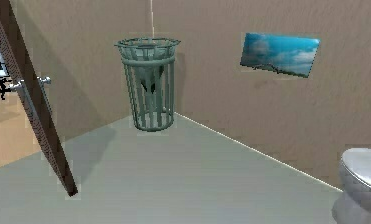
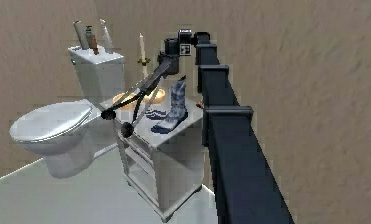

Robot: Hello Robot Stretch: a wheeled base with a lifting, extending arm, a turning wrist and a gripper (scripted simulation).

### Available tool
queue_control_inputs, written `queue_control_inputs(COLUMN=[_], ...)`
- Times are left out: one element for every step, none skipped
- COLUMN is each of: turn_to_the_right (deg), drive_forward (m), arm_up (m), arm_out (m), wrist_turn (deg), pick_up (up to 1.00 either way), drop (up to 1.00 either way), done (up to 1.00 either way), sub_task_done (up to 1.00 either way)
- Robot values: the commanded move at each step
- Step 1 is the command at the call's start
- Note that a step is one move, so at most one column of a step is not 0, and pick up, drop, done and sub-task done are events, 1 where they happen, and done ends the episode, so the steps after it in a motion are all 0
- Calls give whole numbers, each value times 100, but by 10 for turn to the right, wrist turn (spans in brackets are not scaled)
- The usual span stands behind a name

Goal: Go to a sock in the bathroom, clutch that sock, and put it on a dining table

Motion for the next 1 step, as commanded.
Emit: queue_control_inputs(turn_to_the_right=[0], drive_forward=[0], arm_up=[0], arm_out=[0], wrist_turn=[450], pick_up=[0], drop=[0], done=[0], sub_task_done=[0])
